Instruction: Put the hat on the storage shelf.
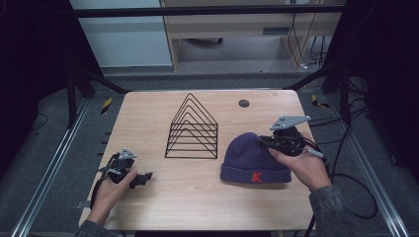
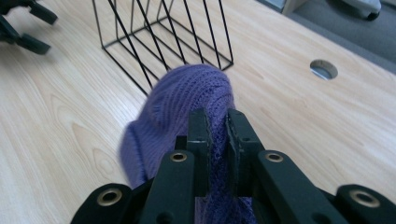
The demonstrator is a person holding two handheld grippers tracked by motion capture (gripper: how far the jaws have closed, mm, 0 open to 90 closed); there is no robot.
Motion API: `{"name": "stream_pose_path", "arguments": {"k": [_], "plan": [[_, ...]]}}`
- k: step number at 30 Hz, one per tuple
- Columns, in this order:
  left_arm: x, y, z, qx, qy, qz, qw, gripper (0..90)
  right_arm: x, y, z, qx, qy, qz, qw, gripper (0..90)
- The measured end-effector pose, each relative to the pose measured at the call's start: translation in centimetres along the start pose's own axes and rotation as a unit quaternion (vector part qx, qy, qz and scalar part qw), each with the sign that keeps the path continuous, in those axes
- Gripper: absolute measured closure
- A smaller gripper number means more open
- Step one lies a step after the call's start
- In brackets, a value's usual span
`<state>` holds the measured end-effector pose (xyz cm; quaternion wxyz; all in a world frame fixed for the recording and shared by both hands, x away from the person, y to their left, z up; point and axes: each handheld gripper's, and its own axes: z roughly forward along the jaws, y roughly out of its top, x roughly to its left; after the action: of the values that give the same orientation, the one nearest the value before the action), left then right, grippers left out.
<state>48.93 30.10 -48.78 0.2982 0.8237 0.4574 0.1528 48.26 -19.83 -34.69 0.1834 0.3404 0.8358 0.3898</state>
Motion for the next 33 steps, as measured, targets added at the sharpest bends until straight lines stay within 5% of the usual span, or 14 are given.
{"name": "stream_pose_path", "arguments": {"k": [7, 24, 33], "plan": [[0.0, 0.0, 0.0, -0.002, -0.001, -0.002, 1.0000, 3.5, 0.0, 1.5, -1.2, -0.018, -0.002, -0.010, 0.9998, 81.7], [-0.3, 0.2, -0.4, -0.011, -0.011, 0.004, 0.9999, 3.7, -1.7, 6.3, -3.3, -0.060, -0.051, -0.006, 0.9969, 81.7], [-0.4, 1.4, -2.1, -0.059, -0.024, -0.008, 0.9979, 5.2, -1.9, 8.9, -4.0, -0.069, -0.061, -0.007, 0.9957, 81.6]]}}
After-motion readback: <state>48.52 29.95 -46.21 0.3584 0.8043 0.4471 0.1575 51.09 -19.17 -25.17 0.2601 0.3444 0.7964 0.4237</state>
